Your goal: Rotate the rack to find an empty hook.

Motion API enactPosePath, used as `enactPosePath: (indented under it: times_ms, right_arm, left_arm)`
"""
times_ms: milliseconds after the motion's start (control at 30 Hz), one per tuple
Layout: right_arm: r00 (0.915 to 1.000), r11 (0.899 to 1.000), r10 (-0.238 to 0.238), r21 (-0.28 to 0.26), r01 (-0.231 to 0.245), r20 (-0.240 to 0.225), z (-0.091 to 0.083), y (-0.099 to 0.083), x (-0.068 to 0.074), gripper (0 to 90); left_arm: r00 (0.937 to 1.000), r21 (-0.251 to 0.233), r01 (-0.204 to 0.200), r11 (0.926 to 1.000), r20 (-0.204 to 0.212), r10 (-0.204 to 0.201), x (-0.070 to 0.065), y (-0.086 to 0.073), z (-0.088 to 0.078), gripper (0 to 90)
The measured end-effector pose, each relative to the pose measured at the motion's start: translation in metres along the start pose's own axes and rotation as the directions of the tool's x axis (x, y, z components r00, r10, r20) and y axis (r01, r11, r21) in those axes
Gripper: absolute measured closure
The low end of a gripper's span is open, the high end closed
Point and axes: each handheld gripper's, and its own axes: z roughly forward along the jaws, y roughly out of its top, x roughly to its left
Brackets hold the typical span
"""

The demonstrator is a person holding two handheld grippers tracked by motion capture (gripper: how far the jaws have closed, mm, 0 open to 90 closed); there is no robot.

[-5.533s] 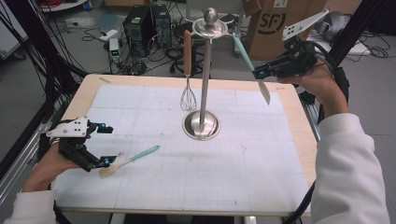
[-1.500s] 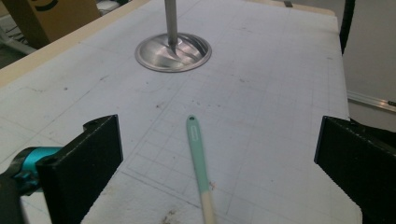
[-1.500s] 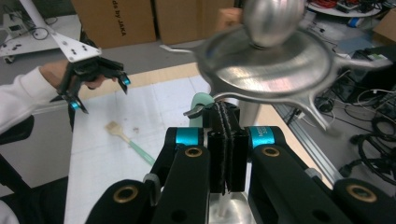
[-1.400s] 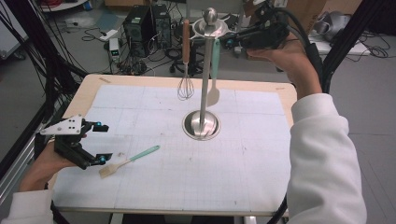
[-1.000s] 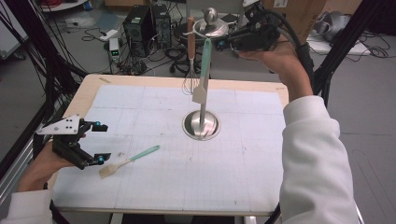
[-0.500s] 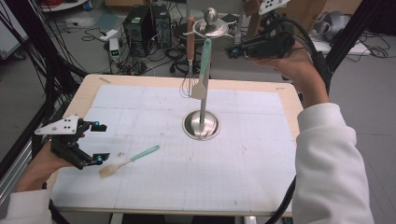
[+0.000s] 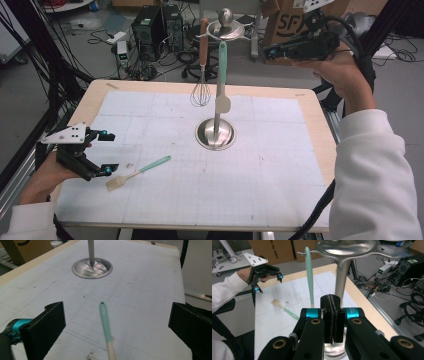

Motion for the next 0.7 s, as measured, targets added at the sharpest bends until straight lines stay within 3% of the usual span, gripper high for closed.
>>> enactPosePath:
  times_ms: [300, 700]
  right_arm:
    - [0.9999, 1.000, 0.010, 0.001, -0.010, 0.003, -0.006, 0.005, -0.014, 89.3]
    - [0.9997, 1.000, -0.022, 0.001, 0.022, 0.010, 0.009, 0.021, -0.019, 89.3]
  left_arm:
    - [1.0000, 0.013, 0.005, 0.9999, 0.000, -0.005, 0.001, -0.001, 0.002, 1.7]
    - [1.0000, 0.014, 0.005, 0.9999, -0.004, -0.004, 0.001, -0.001, 0.000, 1.7]
